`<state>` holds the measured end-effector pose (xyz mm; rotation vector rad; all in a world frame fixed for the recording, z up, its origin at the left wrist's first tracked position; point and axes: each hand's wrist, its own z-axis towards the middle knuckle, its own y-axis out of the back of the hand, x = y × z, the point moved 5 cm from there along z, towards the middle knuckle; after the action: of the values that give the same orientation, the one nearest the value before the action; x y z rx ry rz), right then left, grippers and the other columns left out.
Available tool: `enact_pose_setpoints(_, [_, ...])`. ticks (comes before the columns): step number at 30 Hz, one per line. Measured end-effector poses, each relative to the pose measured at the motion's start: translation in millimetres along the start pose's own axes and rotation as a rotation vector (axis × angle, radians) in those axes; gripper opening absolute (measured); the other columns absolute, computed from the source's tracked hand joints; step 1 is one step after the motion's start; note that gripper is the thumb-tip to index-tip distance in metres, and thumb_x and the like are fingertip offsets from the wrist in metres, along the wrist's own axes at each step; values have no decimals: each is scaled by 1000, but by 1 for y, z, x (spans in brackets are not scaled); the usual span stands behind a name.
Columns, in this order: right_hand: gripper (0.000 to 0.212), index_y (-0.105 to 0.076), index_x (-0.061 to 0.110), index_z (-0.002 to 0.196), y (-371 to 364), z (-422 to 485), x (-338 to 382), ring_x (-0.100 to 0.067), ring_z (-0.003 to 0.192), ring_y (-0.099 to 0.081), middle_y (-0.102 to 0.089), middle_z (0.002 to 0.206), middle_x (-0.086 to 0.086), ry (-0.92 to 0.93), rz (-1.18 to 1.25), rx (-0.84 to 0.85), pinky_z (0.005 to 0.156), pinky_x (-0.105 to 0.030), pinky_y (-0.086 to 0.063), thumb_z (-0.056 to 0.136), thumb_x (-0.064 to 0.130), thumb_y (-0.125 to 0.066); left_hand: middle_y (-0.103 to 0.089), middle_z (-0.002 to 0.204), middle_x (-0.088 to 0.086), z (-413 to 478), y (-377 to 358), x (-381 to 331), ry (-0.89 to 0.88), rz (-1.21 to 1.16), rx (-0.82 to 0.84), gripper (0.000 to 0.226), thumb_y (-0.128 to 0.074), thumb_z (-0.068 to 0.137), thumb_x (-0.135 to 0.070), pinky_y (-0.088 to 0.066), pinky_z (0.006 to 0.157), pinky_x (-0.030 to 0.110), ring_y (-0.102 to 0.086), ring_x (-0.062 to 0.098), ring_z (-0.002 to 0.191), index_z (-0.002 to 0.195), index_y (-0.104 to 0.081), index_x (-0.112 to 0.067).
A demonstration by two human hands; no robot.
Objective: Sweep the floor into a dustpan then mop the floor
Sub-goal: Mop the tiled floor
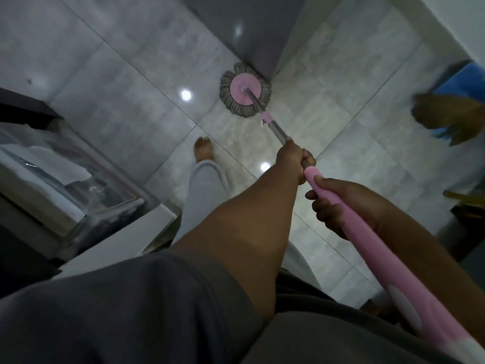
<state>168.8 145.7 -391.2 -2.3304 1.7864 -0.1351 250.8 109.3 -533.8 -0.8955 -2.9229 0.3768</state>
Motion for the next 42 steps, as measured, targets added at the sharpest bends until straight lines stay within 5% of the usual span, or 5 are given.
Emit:
enact_pose_setpoints(13, [30,-48,12,85,-247,76,258,-2,32,-35,-37,53,6,92,-298,67,32,-11,-31,98,39,-52,-31,34,-4,0,54,-360,-222,-201,-36,46,-29,107,-34,-22,34,8,-30,7,28,65,-34,-17])
enact_pose_setpoints(17, [36,-44,13,78,-289,94,278,-3,30,-35,-36,46,6,70,-325,109,31,-12,-32,99,42,-49,-34,54,-4,-2,75,-403,-231,-289,-39,41,-34,106,-42,-25,35,11,-33,7,37,75,-38,-15])
enact_pose_setpoints(25, [33,-47,11,79,-253,74,229,-3,30,-35,-37,46,4,41,-305,143,29,-12,-32,100,37,-49,-35,50,-4,-5,82,-341,-184,-277,-97,37,-27,104,-23,-24,34,8,-32,6,32,69,-37,-16])
enact_pose_setpoints(35, [36,-53,5,88,-150,34,96,-6,32,-39,-43,59,0,-9,-272,46,29,-17,-34,95,40,-57,-33,32,-5,-29,84,-168,-50,-165,-145,50,-35,104,-38,-21,35,9,-30,9,23,59,-38,-17])
enact_pose_setpoints(42, [39,-50,8,80,-176,28,116,-6,31,-37,-40,54,1,8,-394,12,31,-14,-32,98,42,-52,-32,46,-6,-29,92,-192,-96,-221,-124,42,-33,104,-29,-23,35,7,-30,7,28,64,-35,-17])
